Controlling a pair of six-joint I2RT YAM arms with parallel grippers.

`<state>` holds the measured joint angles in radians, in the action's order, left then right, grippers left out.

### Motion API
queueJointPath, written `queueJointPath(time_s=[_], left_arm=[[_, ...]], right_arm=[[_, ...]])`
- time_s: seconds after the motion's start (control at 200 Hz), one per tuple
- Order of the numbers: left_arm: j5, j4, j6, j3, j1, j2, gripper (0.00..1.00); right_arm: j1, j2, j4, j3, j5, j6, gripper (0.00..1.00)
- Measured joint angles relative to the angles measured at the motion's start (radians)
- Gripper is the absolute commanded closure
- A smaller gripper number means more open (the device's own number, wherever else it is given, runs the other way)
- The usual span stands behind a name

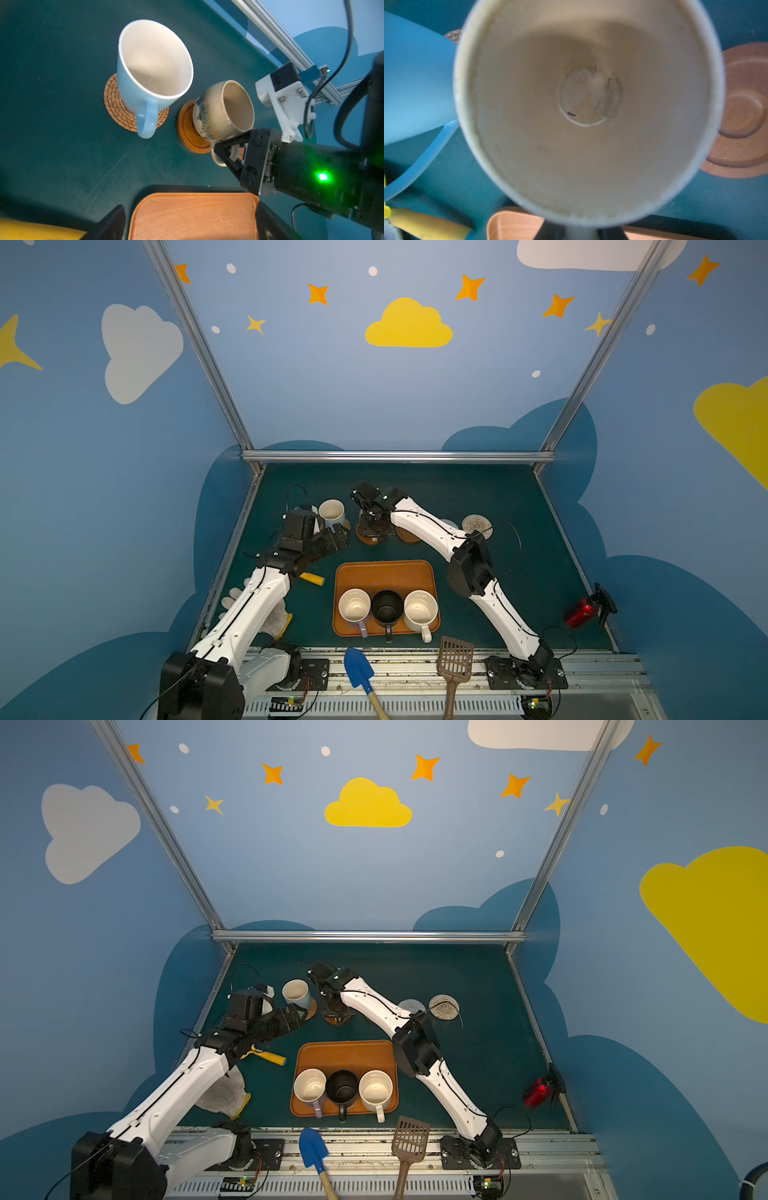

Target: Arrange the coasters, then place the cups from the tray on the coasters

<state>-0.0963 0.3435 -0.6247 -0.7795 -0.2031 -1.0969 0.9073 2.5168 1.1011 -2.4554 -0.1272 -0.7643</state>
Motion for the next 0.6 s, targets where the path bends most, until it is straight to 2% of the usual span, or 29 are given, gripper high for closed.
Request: queueJointPath(time_s=[0.601], left_arm=[[0.007,0.008,0.013,0.0,0.0,0.017,0.03]], right_arm=[[0.016,0.005,0.008,0.008,0.001,0.008,1.0]])
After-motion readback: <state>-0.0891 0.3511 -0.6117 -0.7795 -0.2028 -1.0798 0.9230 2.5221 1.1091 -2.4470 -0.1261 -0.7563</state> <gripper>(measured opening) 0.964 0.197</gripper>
